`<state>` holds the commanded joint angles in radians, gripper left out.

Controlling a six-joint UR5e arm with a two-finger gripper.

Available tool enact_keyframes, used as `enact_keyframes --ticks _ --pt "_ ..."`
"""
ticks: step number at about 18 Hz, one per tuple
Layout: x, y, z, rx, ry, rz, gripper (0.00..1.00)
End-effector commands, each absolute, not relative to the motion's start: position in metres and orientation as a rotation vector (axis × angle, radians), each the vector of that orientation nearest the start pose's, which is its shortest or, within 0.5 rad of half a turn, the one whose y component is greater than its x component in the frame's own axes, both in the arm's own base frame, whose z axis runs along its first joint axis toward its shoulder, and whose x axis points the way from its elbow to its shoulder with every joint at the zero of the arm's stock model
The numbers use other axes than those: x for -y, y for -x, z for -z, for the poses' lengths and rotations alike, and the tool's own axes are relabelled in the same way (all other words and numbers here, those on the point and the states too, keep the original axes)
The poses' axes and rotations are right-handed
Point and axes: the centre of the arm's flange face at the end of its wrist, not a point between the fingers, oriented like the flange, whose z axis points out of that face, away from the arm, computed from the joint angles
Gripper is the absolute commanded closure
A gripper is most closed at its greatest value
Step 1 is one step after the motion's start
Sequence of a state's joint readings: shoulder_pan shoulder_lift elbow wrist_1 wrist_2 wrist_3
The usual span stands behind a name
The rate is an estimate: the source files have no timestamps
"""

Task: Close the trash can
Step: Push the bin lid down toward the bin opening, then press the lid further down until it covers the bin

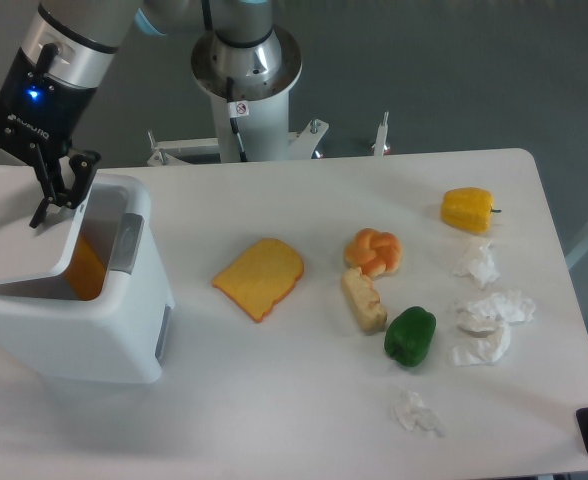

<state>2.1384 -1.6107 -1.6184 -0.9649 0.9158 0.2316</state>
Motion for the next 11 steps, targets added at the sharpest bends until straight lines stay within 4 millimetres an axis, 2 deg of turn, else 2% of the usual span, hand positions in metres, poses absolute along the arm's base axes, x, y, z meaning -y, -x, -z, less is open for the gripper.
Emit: enact_keyframes --ticks 11 --pt "-0.551 0.134 -0.534 0.17 2.376 0.474 0.0"
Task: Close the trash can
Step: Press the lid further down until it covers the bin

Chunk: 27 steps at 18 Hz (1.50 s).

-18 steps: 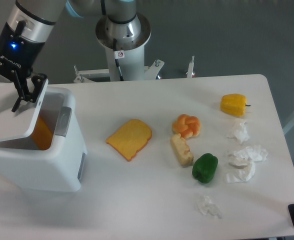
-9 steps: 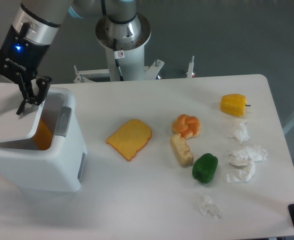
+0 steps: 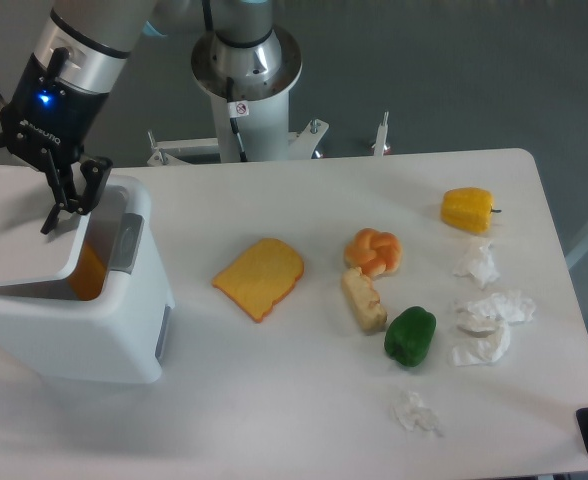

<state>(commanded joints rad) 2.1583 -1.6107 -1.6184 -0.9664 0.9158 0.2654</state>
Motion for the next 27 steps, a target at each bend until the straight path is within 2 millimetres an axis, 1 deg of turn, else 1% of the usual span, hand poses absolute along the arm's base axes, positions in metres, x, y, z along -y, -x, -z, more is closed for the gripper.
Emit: enact_keyframes --ticks 7,11,21,27 --pt "-0.55 0.14 -0.533 0.186 2.376 0.472 0.0" --pt "-0.548 0.139 -0.525 0.193 2.385 0.481 0.0" --pt "-0.547 0.141 -0.524 0.202 2.388 0.483 0.0" --pt "-0.546 0.142 -0.517 0.222 2.397 0.495 0.0"
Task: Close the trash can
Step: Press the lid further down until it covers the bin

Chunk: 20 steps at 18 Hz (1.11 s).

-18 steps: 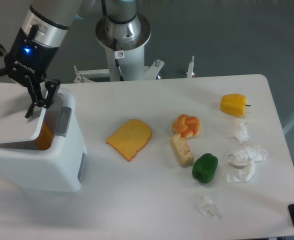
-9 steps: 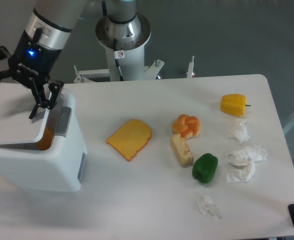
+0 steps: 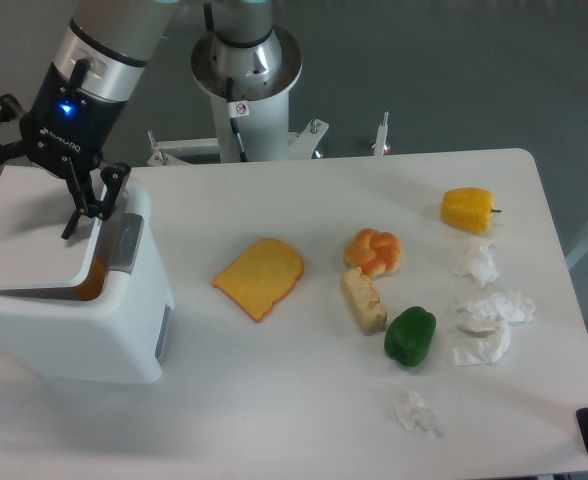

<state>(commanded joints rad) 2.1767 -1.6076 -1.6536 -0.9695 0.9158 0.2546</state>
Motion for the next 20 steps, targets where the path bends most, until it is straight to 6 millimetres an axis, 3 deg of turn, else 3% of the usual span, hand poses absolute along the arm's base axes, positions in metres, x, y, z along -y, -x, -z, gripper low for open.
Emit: enact_keyframes --ticks 20 --pt "-0.545 0.142 -0.504 0.244 2.414 0.516 0.0"
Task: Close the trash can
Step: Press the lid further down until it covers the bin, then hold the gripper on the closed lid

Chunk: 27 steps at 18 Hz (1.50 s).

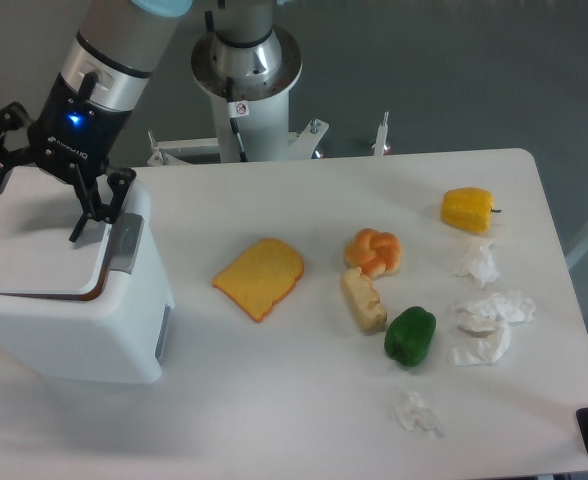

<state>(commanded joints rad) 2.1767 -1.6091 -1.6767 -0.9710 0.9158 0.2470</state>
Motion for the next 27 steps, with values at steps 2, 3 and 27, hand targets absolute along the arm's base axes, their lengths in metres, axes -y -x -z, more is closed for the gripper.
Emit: enact_keyframes --ticks 2,3,27 --pt "-0.5454 0.1419 -0.5022 0.246 2.416 0.518 0.0" --pt "-0.5453 0.1419 -0.502 0.247 2.418 0.519 0.0" --pt "-0.5458 0.149 -0.497 0.296 2.418 0.533 0.0"
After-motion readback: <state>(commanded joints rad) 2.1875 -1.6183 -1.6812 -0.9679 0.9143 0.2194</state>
